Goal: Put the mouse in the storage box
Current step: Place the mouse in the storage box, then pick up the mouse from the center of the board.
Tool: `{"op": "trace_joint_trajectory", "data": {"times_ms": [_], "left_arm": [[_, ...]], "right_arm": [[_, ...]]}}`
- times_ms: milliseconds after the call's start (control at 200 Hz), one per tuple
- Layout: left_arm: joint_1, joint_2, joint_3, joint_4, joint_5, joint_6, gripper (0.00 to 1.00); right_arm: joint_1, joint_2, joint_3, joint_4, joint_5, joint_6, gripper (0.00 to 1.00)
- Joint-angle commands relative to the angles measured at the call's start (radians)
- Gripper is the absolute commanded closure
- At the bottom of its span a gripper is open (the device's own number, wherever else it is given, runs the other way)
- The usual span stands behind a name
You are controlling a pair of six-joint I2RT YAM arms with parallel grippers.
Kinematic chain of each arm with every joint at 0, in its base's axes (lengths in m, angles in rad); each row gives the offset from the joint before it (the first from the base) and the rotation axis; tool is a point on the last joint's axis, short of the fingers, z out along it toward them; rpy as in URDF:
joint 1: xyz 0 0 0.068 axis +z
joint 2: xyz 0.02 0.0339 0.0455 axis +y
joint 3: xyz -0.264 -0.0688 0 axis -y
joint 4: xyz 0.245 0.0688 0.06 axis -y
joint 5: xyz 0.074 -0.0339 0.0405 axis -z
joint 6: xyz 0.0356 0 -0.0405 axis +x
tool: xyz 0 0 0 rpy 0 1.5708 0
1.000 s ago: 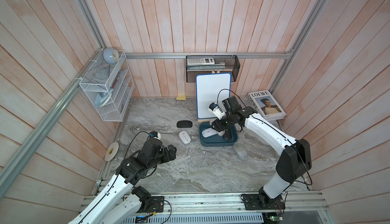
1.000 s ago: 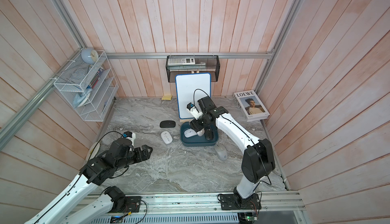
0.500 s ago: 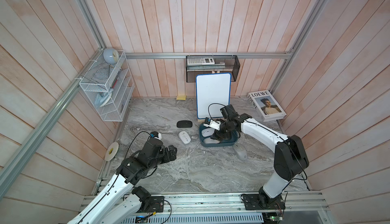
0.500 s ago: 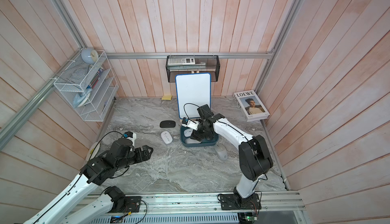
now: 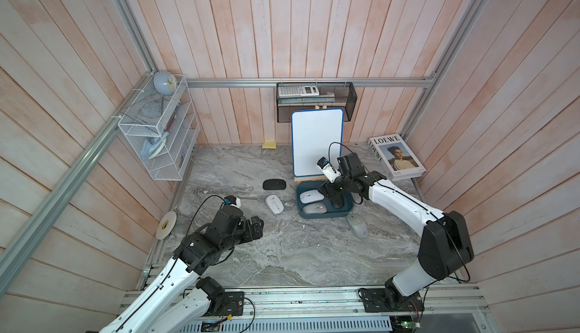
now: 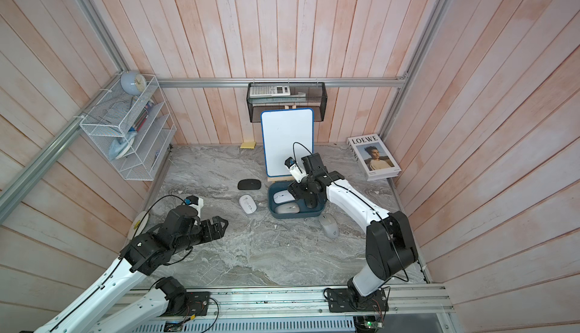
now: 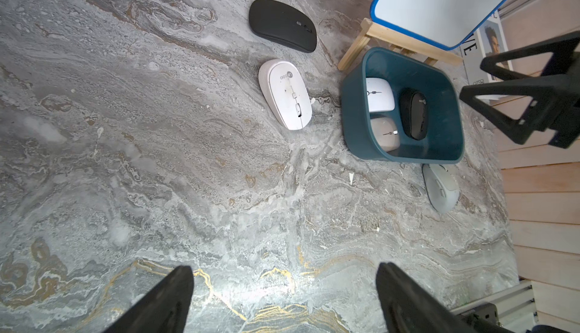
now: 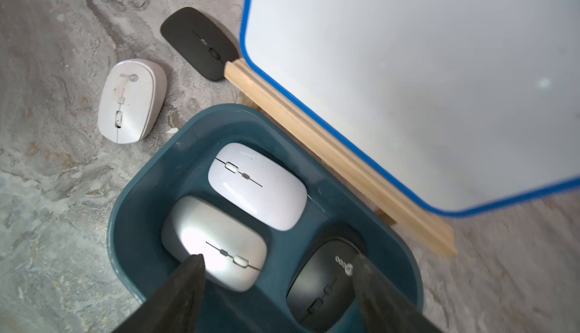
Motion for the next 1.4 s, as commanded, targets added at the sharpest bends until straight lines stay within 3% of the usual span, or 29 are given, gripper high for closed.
{"op": "trace_joint_trajectory", "data": {"times_ms": [0, 125, 360, 500, 710, 955, 1225, 1395], "left_arm": [[-0.005, -0.008, -0.006, 0.007, 0.001, 0.012, 0.04], [-0.005, -0.013, -0.010, 0.012, 0.001, 0.012, 0.04], [-0.005, -0.013, -0.015, 0.022, 0.006, 0.016, 0.04], [-0.005, -0.014, -0.014, 0.025, 0.002, 0.017, 0.04], [-0.005, -0.012, -0.024, 0.036, 0.022, 0.018, 0.04], [-0.005, -0.015, -0.020, 0.033, 0.018, 0.020, 0.04], [-0.005, -0.007, -0.018, 0.031, 0.020, 0.020, 0.04], [-0.005, 0.001, -0.017, 0.034, 0.018, 0.023, 0.04]], "right_arm": [[-0.018, -0.073, -0.035, -0.101, 0.137, 0.311, 0.23], [-0.061, -0.165, -0.093, -0.209, 0.164, 0.511, 0.23], [-0.105, -0.358, -0.259, -0.307, 0.181, 0.548, 0.11], [-0.114, -0.402, -0.325, -0.371, 0.180, 0.584, 0.10], [-0.114, -0.351, -0.363, -0.445, 0.141, 0.593, 0.12], [-0.109, -0.179, -0.322, -0.423, 0.051, 0.454, 0.03], [-0.101, -0.205, -0.386, -0.292, 0.209, 0.457, 0.02], [-0.113, -0.188, -0.351, -0.284, 0.189, 0.389, 0.02]]}}
